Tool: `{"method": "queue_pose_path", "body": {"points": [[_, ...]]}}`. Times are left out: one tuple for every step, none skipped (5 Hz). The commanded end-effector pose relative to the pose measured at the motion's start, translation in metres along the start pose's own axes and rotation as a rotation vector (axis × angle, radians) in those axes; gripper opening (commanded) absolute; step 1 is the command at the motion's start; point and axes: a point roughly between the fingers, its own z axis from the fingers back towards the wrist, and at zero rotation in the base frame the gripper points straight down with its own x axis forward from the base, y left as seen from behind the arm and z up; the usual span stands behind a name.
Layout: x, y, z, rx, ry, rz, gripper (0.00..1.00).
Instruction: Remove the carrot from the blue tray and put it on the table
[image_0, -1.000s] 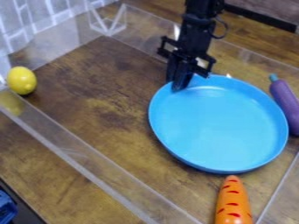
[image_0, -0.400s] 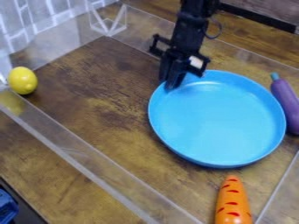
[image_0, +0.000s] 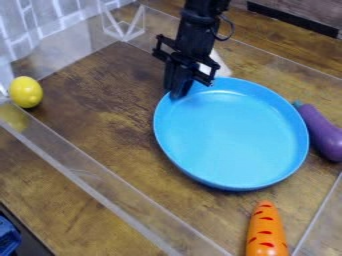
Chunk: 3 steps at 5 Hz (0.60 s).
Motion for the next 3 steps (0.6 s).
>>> {"method": "queue_pose_path", "body": {"points": [[-0.011, 0.006, 0.034, 0.041, -0.081, -0.066, 0.0], [-0.015, 0.006, 0.044, 0.076, -0.085, -0.133, 0.0], [-0.007, -0.002, 0.05, 0.107, -0.079, -0.157, 0.0]]}}
